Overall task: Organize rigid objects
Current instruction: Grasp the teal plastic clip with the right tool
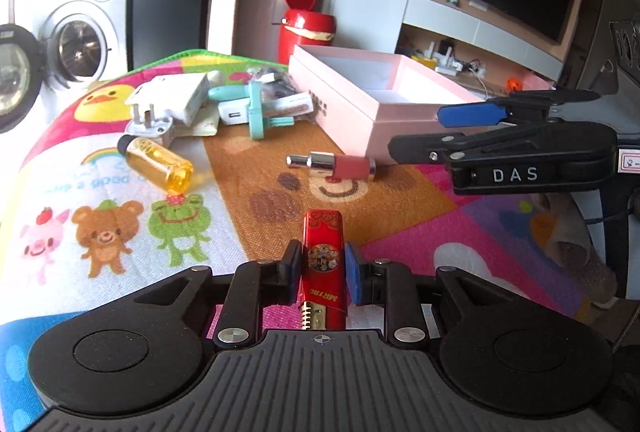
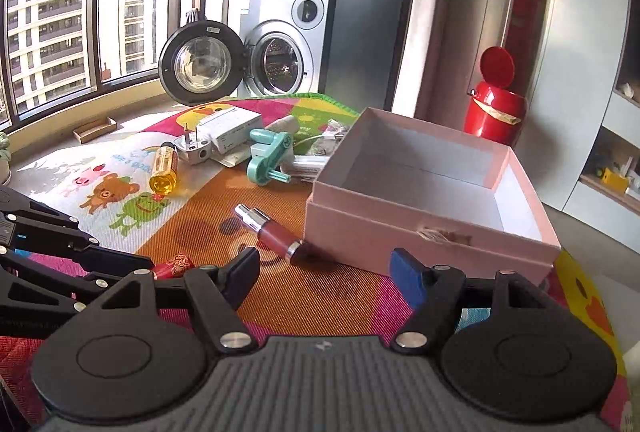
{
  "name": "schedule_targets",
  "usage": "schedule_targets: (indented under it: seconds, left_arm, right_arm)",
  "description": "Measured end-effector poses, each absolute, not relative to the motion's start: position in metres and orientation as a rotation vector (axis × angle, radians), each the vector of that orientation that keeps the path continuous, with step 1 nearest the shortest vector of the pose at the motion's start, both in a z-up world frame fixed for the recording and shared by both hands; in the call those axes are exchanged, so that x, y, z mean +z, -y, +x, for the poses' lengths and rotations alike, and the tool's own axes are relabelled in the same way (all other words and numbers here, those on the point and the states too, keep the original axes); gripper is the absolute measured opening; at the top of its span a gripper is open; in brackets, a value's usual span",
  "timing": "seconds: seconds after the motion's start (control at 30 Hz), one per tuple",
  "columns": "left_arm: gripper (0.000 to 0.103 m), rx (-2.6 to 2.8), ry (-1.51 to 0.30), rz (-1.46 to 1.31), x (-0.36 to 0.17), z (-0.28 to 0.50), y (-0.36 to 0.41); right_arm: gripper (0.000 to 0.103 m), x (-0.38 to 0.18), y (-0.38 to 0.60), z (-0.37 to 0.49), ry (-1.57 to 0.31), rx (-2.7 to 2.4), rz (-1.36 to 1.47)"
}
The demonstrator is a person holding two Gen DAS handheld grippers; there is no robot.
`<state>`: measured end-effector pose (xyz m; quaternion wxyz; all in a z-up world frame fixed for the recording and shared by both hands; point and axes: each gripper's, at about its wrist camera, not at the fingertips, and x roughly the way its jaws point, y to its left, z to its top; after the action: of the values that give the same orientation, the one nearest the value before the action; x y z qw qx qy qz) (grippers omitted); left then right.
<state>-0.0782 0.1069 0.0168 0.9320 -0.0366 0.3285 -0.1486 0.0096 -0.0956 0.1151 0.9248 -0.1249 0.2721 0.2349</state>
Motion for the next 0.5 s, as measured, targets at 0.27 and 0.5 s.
schedule_targets:
  seconds: [0.27,0.5]
  left_arm:
    - [0.027,-0.256,-0.618,-0.156,0.025,-0.095,-0.14]
    - [0.027,-0.277,-0.594,-0.19,0.027,-0.106,-0.149]
  right_arm:
    - [0.067,0.123,-0.015,0.114,-0.663,0.497,-0.265]
    - [0.045,0.086,-0.04,0.16,-0.788,0.427,-0.326]
